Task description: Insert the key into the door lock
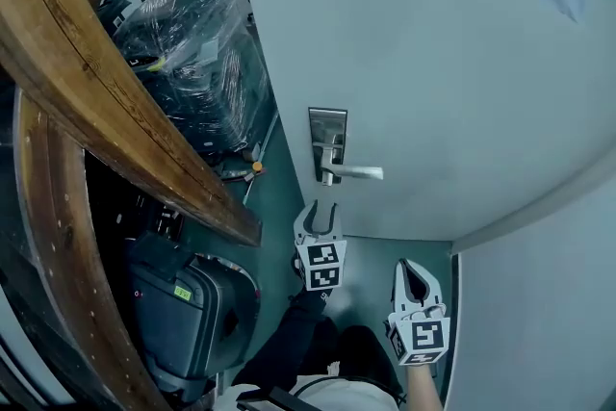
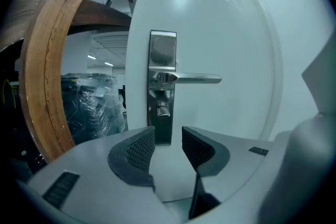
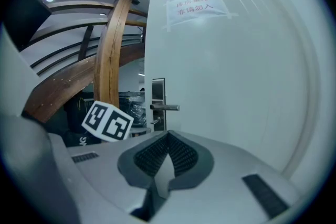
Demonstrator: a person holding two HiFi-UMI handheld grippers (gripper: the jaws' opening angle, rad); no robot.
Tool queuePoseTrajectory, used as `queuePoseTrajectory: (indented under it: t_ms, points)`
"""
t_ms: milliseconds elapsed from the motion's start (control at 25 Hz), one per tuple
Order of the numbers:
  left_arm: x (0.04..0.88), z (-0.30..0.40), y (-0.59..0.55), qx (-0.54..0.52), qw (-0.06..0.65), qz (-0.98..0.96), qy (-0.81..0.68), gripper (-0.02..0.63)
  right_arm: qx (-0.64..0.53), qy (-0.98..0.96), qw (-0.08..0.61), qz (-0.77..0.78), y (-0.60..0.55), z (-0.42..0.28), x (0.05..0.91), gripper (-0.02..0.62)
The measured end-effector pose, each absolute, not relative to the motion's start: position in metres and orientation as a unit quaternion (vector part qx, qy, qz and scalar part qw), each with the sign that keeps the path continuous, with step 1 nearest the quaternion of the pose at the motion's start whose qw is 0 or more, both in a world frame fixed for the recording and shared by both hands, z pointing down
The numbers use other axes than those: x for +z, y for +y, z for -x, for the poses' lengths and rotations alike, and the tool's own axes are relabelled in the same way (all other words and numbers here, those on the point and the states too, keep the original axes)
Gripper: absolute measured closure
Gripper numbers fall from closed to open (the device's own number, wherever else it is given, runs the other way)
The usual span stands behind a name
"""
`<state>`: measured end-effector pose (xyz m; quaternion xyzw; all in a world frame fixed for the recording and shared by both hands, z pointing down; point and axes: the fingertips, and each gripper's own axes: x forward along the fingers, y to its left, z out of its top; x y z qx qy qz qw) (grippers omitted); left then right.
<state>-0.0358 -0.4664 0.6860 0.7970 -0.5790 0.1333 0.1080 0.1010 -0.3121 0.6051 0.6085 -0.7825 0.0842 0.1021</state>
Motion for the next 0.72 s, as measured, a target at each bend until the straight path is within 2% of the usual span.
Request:
queuePoseTrajectory:
  t_ms: [200,440,480,560,680,720]
  points:
    - [0.638,0.054,-0.408,0.113,0.139,-0.796,-0.578,0.46,0.084,-0.789,0.085,-0.603,-0.315,-0.09,0.549,0.592]
    - [0.545,0.056,-0.363,0.091,0.098,-0.809,-0.572,0.46,0.072,-0.799,0.062,-0.594,-0.307,-0.083,0.483,0.592]
    - [0.532,0.056,-0.359,0.085,0.091,-0.811,-0.571,0.47,0.068,-0.8,0.057,-0.593,-0.306,-0.081,0.474,0.592]
    - [0.509,0.055,-0.352,0.08,0.071,-0.814,-0.57,0.55,0.06,-0.803,0.048,-0.591,-0.306,-0.082,0.458,0.592]
    - [0.489,0.056,-0.35,0.077,0.044,-0.814,-0.574,0.562,0.062,-0.798,0.049,-0.597,-0.311,-0.09,0.444,0.592]
    - [0.484,0.056,-0.352,0.072,0.042,-0.814,-0.575,0.603,0.062,-0.797,0.051,-0.599,-0.315,-0.092,0.442,0.592]
